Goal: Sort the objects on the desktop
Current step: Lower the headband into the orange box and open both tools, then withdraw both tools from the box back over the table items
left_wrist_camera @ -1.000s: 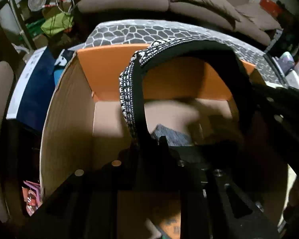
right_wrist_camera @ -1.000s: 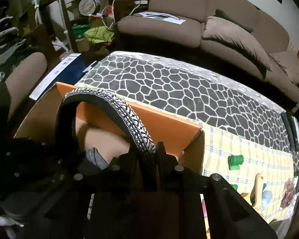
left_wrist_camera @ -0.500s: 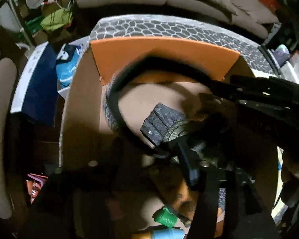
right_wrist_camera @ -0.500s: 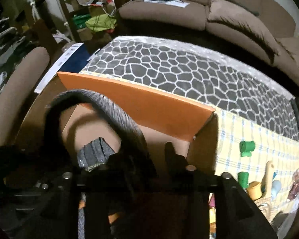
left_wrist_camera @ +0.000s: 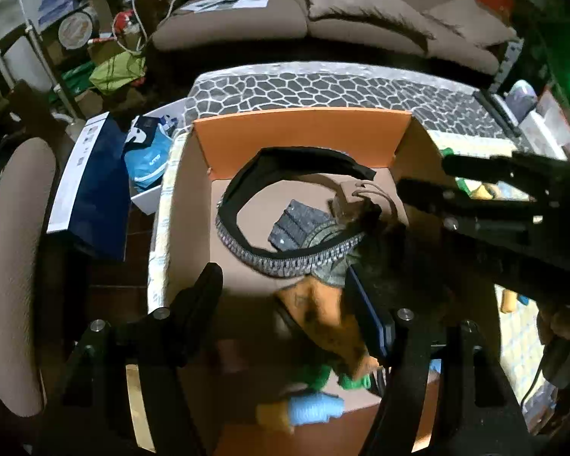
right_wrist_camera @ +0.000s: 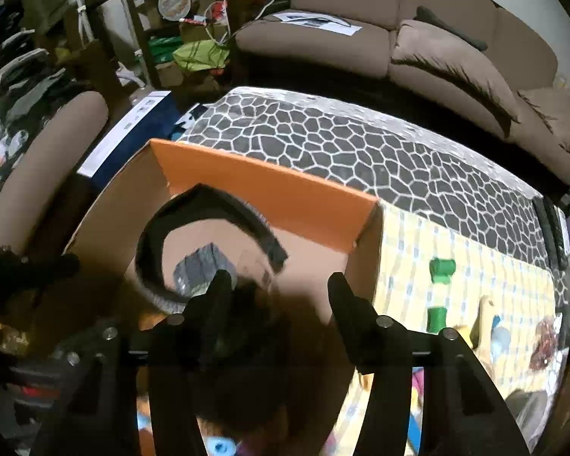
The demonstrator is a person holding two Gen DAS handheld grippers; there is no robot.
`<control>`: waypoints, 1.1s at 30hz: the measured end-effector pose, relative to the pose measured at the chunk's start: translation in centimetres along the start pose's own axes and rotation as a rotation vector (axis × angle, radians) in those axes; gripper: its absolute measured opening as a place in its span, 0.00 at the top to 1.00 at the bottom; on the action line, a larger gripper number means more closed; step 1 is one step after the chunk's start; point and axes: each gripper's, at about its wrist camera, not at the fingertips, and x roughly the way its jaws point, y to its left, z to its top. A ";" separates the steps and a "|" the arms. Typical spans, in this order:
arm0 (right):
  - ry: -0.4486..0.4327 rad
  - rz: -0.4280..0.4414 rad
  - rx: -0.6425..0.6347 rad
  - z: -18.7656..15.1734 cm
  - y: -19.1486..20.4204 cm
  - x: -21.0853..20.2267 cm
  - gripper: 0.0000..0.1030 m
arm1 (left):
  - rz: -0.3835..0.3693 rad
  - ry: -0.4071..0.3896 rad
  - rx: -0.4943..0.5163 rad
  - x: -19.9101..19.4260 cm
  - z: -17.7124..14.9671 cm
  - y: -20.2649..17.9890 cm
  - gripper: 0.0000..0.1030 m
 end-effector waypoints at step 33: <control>-0.153 -0.083 0.050 -13.9 2.4 -17.3 0.01 | -0.059 -0.243 -0.119 -15.5 -11.2 -3.1 0.00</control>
